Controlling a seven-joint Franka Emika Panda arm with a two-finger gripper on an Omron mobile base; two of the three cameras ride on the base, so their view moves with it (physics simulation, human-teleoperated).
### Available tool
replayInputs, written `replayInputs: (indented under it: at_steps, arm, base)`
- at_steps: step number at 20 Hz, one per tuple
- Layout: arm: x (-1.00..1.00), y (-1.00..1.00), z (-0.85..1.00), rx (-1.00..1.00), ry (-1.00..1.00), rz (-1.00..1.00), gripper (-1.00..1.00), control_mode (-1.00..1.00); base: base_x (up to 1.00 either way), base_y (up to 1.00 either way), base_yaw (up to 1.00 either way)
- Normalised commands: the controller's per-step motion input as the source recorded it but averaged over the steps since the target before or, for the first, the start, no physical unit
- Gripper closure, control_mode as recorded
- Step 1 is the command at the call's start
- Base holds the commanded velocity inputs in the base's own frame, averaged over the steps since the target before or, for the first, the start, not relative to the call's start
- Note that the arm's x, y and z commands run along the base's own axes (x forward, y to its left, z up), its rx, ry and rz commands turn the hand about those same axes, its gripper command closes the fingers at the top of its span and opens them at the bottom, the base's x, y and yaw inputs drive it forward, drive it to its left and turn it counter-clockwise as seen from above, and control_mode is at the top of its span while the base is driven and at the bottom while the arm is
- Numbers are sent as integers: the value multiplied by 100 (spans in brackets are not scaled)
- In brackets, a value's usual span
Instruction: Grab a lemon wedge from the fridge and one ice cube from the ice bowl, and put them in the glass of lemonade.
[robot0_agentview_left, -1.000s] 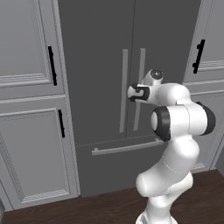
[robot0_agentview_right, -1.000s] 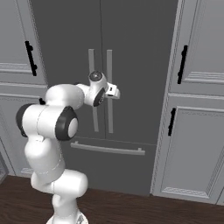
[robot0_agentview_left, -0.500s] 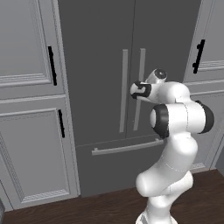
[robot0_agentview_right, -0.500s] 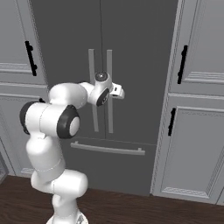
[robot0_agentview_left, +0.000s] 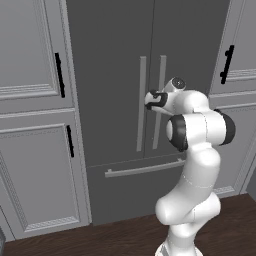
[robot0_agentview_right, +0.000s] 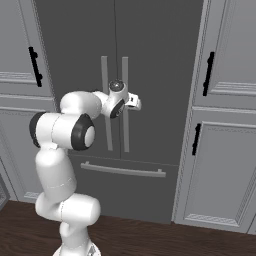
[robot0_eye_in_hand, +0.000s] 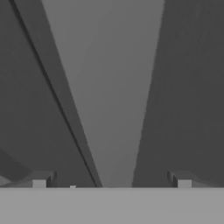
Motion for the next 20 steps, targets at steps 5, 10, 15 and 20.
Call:
replayInputs:
  at_steps: [5, 10, 15, 20]
  arm:
    - [26, 13, -26, 5, -10, 3, -100, -100]
    - [30, 0, -5, 2, -3, 2, -100, -100]
    - [15, -15, 4, 0, 0, 0, -100, -100]
    - [1, -19, -1, 0, 0, 0, -100, -100]
  base:
    - [0, 0, 0]
    - [0, 0, 0]
    - [0, 0, 0]
    - [0, 0, 0]
